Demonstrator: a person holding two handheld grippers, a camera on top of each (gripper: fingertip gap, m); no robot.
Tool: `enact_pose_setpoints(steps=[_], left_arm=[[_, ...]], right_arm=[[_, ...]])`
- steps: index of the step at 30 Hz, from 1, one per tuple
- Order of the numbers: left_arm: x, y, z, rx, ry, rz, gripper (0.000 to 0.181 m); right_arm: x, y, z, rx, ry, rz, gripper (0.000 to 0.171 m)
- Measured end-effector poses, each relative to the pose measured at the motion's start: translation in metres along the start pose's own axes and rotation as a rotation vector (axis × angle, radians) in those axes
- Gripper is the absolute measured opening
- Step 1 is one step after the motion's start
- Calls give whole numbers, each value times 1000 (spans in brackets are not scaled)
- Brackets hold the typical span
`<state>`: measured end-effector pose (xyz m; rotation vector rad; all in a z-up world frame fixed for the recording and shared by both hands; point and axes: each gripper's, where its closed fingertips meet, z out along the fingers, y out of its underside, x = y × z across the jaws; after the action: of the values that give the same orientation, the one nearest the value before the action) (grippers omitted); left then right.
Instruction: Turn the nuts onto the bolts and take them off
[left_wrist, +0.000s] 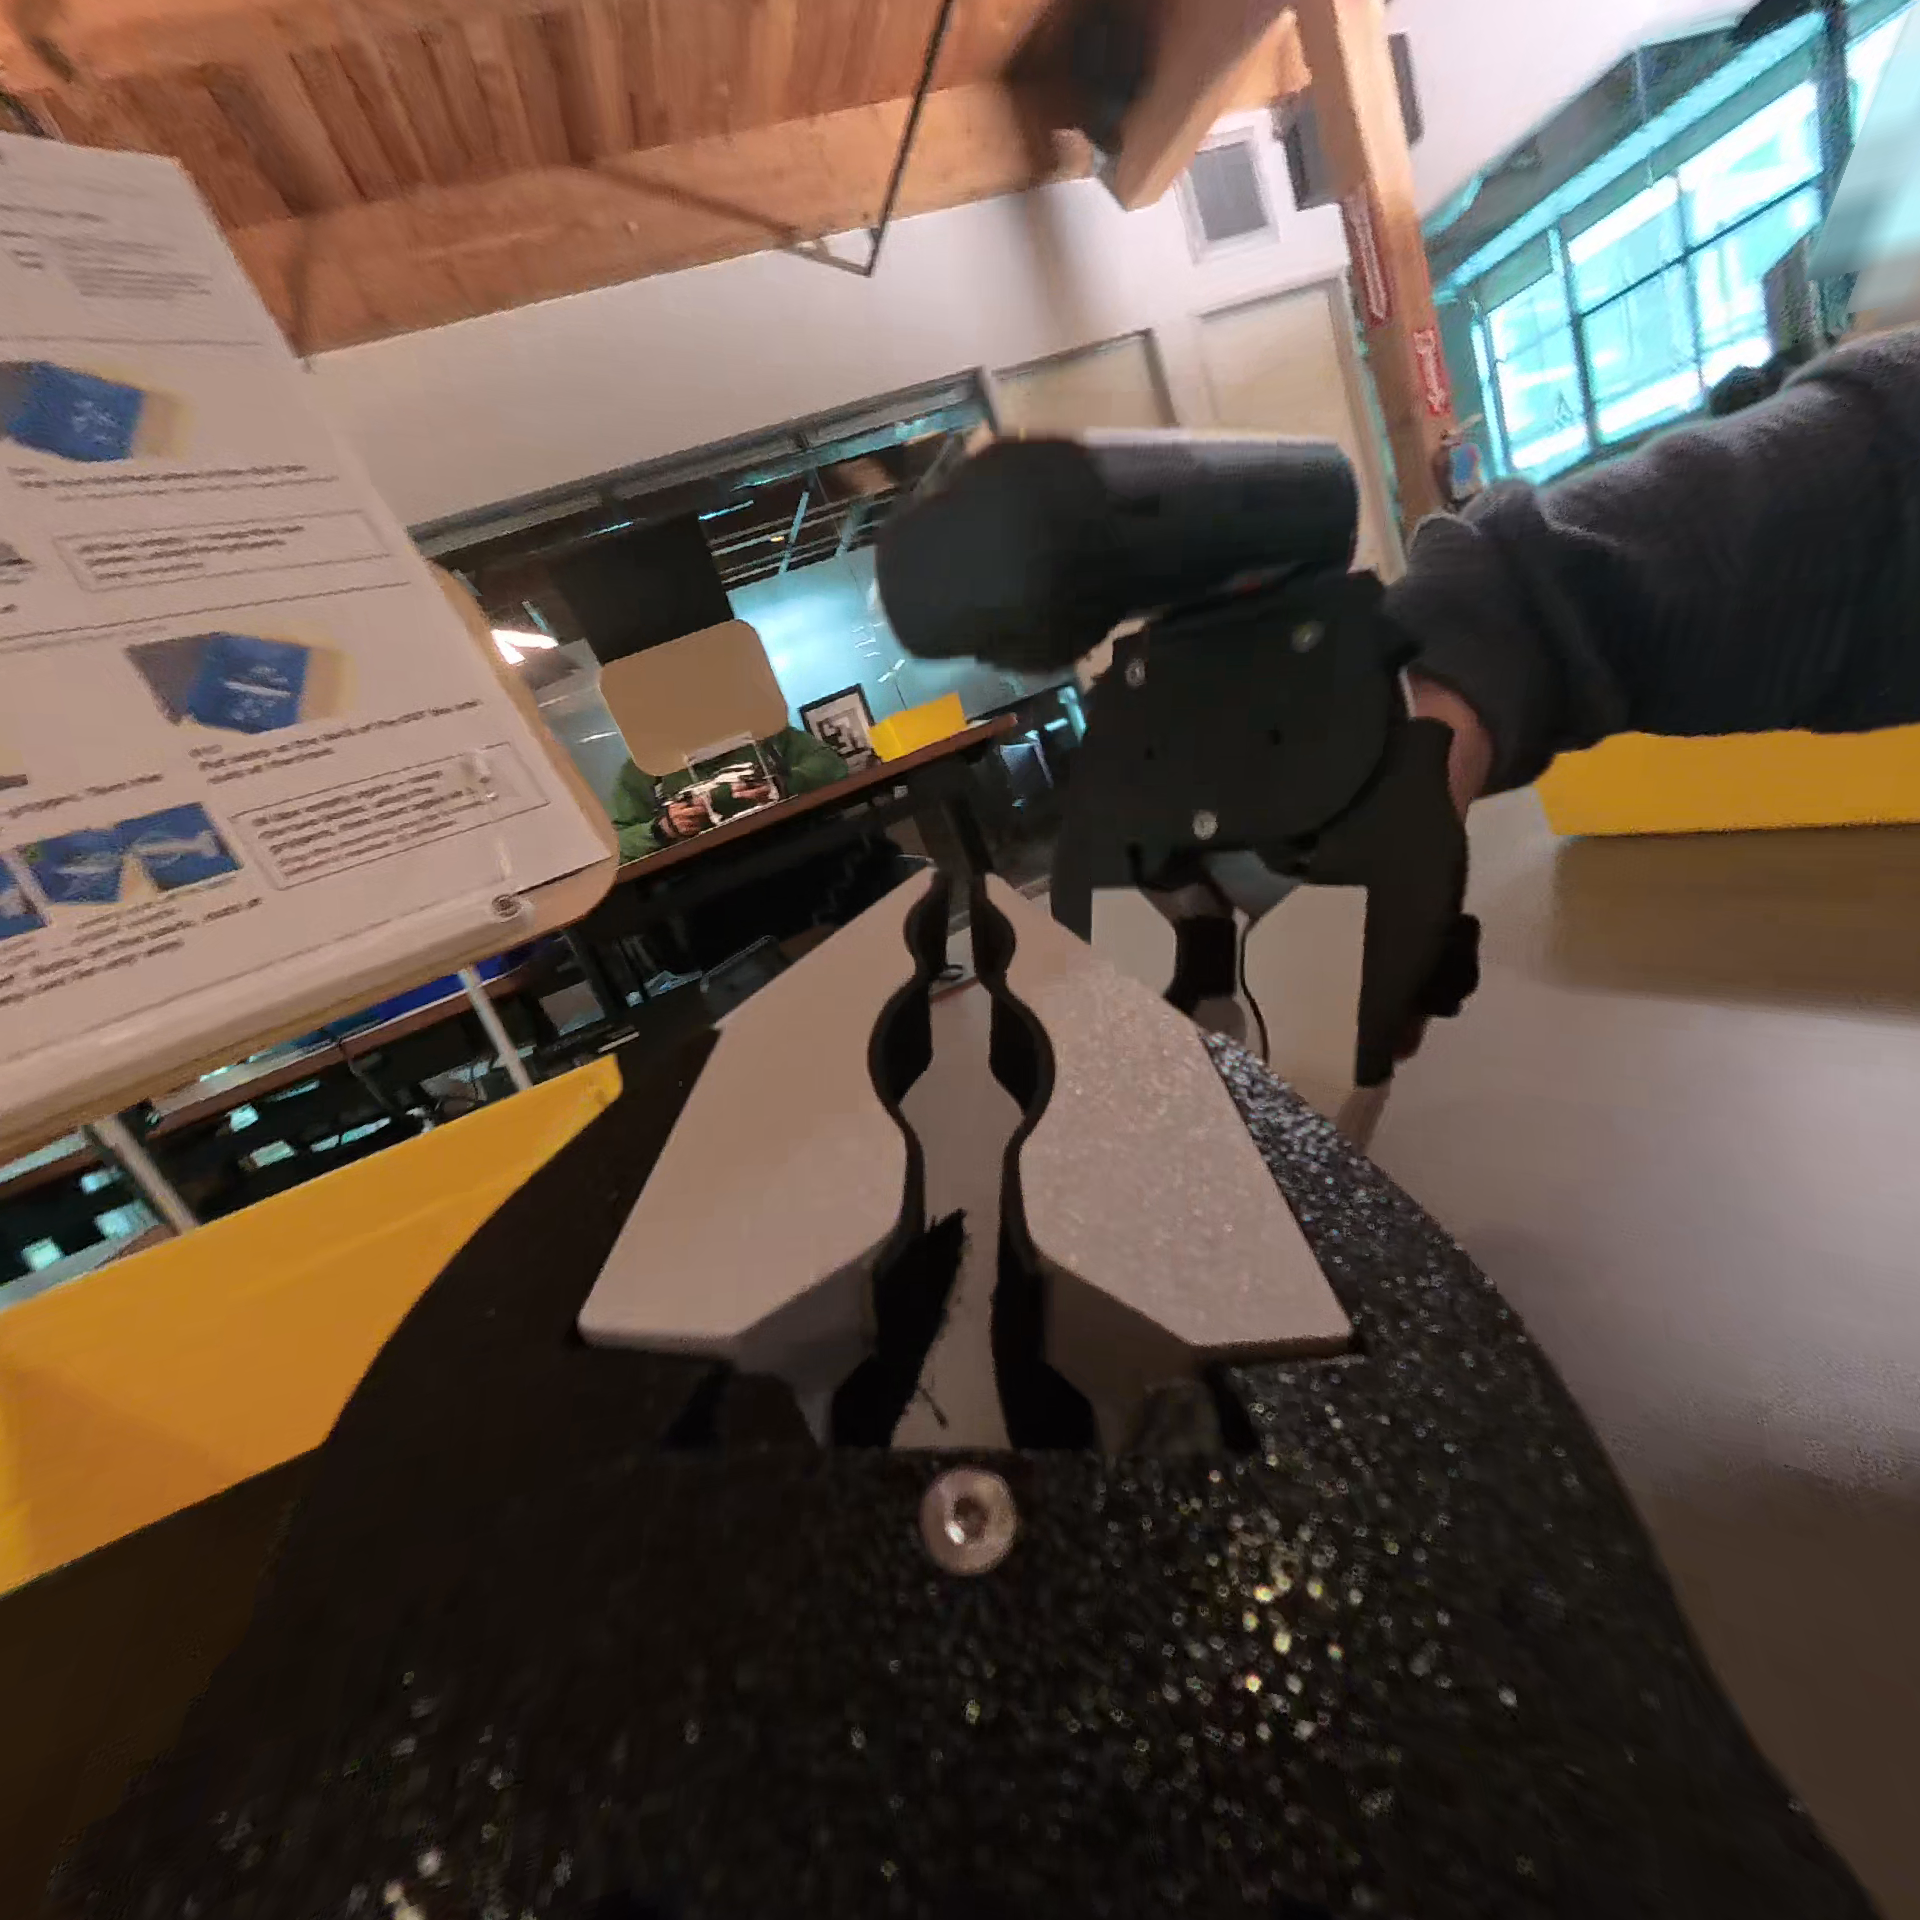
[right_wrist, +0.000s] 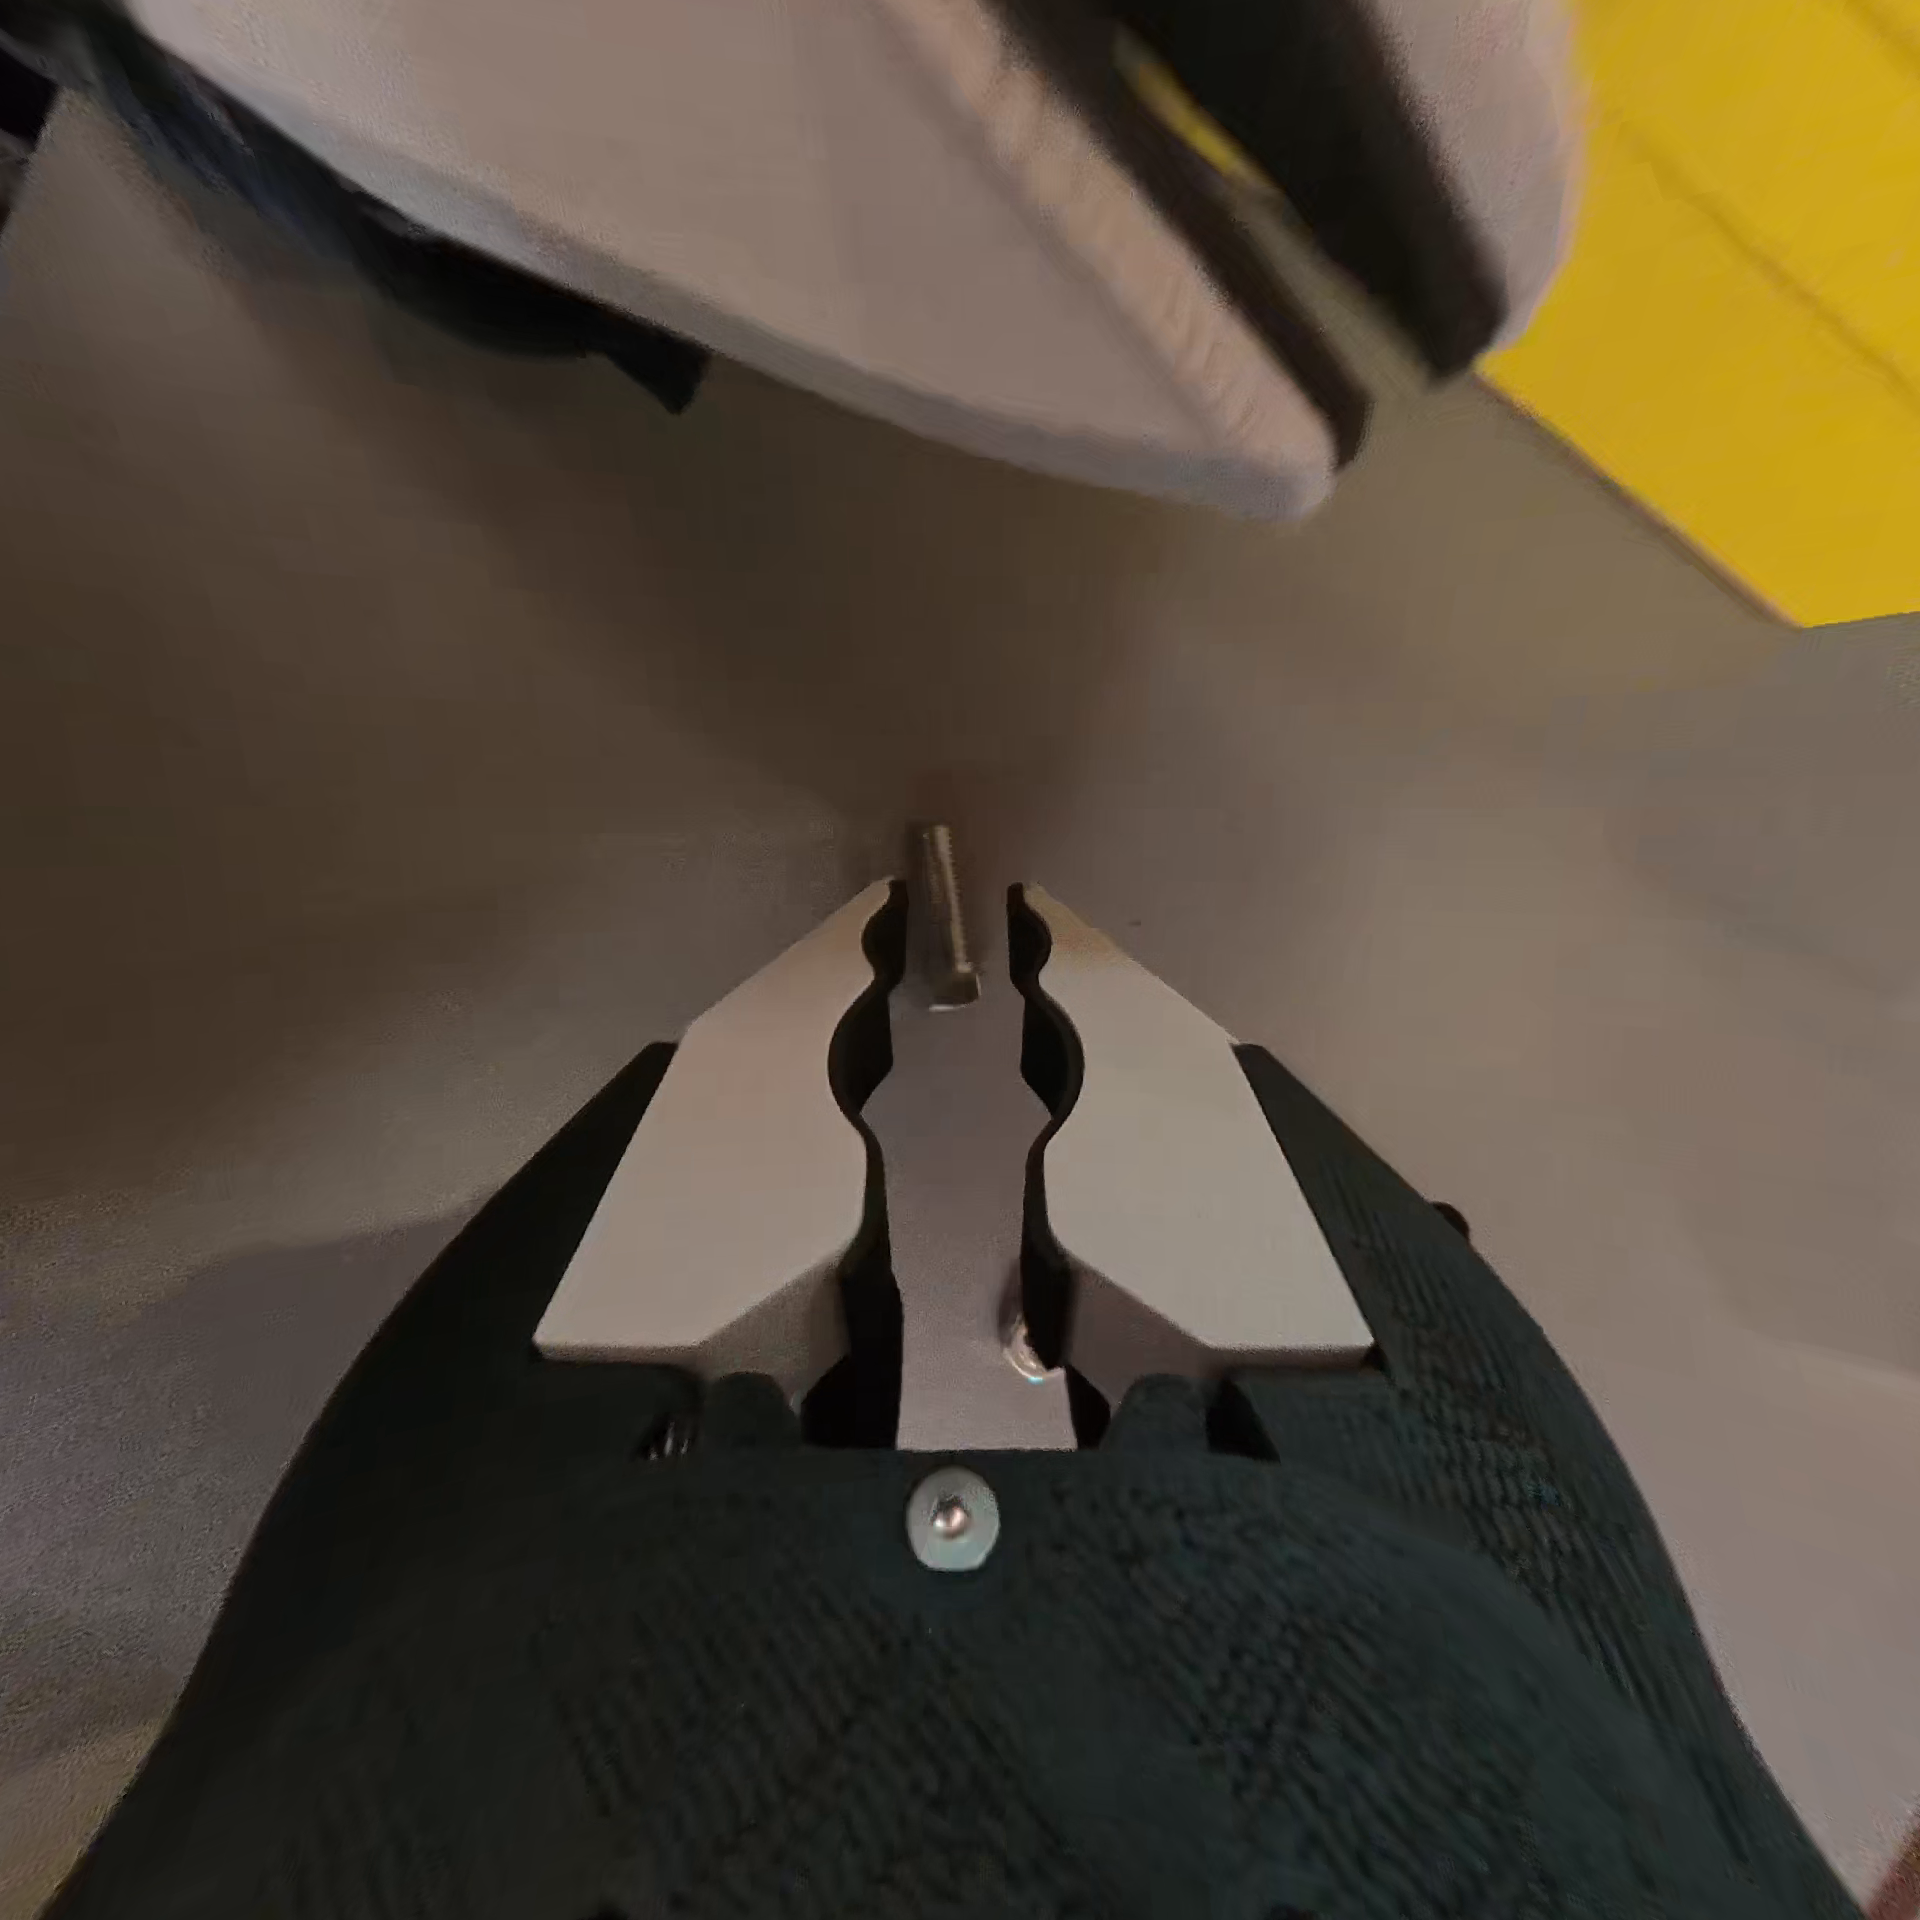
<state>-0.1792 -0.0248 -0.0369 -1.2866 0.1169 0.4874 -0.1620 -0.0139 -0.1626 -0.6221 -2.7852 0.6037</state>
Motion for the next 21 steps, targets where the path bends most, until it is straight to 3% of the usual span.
enact_pose_setpoints(steps=[1, 4, 6, 9, 12, 16, 20, 21], left_arm=[[-4, 0, -1, 5, -13, -16, 2], [-11, 0, -3, 10, -23, -62, 4], [-12, 1, -3, 6, -24, -75, 7], [-12, 2, -4, -5, -17, -104, 16], [-7, 3, -5, -21, 34, -240, 22], [31, 9, 5, -99, 244, -463, 47], [89, 11, 18, -179, 554, -577, 72], [102, 13, 20, -207, 616, -591, 71]], right_arm=[[-1, 1, 4, -33, -37, 16, 20], [1, 7, 13, -113, -66, 0, 20], [-1, 6, 15, -123, -97, 17, 8], [12, 3, 12, -40, -32, 88, 8], [24, -13, -17, 300, 24, 295, 8], [12, -15, -79, 841, 11, 490, 8], [-18, 5, -114, 1110, -3, 520, 8], [-22, 11, -121, 1156, 18, 516, 8]])
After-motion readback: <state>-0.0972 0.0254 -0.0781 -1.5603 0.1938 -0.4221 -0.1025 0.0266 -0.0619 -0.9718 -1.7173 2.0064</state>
